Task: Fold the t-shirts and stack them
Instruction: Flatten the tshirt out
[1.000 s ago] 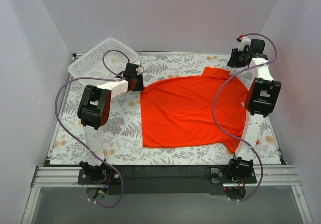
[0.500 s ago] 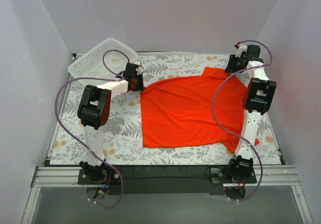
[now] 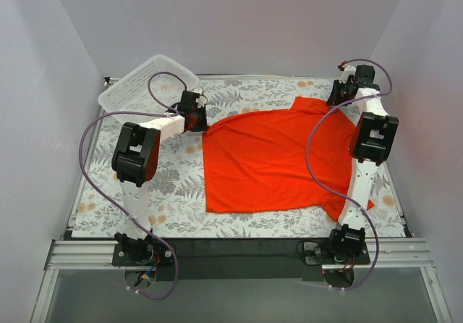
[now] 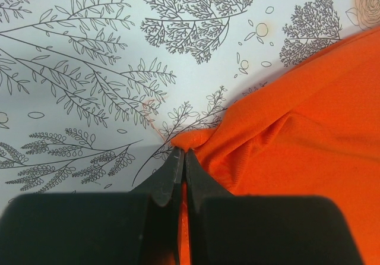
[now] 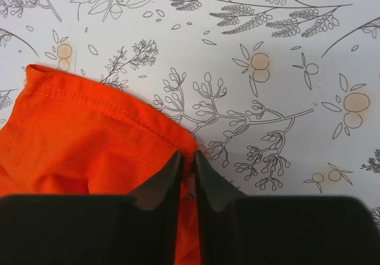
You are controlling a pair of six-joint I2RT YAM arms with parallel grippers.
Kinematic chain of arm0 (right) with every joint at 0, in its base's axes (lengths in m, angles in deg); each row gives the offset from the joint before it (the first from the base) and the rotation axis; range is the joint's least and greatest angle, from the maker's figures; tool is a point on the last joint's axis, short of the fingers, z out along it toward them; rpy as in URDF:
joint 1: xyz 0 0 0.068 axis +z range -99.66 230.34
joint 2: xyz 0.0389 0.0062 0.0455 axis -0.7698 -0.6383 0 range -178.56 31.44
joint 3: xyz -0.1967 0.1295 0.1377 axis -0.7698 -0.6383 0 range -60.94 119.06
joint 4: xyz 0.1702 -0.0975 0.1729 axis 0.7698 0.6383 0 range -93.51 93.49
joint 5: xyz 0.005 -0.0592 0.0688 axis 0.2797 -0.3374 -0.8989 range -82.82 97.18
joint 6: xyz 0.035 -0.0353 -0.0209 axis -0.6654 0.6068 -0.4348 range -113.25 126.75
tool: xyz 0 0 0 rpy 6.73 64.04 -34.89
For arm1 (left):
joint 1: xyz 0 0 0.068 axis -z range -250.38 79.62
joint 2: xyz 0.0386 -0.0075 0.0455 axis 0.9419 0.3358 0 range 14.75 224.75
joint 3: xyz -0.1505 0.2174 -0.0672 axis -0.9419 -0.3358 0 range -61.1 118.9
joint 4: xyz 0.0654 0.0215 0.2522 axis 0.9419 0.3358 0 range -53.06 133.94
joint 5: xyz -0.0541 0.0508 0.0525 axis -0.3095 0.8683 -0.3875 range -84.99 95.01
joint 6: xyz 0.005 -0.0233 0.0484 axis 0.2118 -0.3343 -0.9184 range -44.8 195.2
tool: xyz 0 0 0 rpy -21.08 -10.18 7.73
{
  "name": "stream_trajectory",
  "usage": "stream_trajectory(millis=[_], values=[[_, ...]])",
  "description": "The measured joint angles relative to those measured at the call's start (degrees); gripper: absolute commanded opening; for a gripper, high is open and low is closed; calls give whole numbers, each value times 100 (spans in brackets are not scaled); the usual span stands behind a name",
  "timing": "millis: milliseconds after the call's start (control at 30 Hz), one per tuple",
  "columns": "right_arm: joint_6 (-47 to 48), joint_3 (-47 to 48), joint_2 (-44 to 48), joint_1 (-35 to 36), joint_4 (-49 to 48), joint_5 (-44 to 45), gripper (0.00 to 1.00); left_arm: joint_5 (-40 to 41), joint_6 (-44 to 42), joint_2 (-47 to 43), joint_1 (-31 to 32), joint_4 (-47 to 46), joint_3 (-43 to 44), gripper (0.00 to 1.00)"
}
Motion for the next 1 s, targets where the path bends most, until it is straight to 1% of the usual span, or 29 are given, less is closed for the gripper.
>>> stream_trajectory(millis=[33,67,200,267,300,367,433,500,700,800,867,933,1000], values=[[-26,0,2,0,13,-48,11,0,0,0,0,0,0,0],[-48,0,2,0,24,-85,2,0,0,0,0,0,0,0],[-114,0,2,0,46,-293,1,2,0,0,0,-2,0,0],[-153,-229,160,-2,-39,-577,1,4,0,-11,0,-4,0,0],[-168,-518,326,-2,-190,-673,1,7,0,-26,0,-4,0,0],[-221,-1152,804,-2,-308,-868,1,24,0,-111,0,0,-7,0],[-229,-1993,1567,-2,-457,-1045,1,52,-2,-313,0,-2,-33,0],[-195,-2728,2400,-2,-645,-1213,1,107,-2,-702,0,-9,-181,0],[326,-4065,4760,9,-1115,-1576,1,264,-44,-2000,2,-173,-575,0],[680,-4465,5685,22,-1152,-1580,1,345,-94,-2524,0,-234,-780,0],[907,-4511,6196,26,-1047,-1541,1,387,-164,-2892,0,-284,-931,0],[1123,-4365,6669,24,-859,-1464,1,424,-234,-3279,2,-302,-1025,0],[1250,-3958,6916,13,-682,-1392,1,455,-286,-3648,2,-330,-1032,0]])
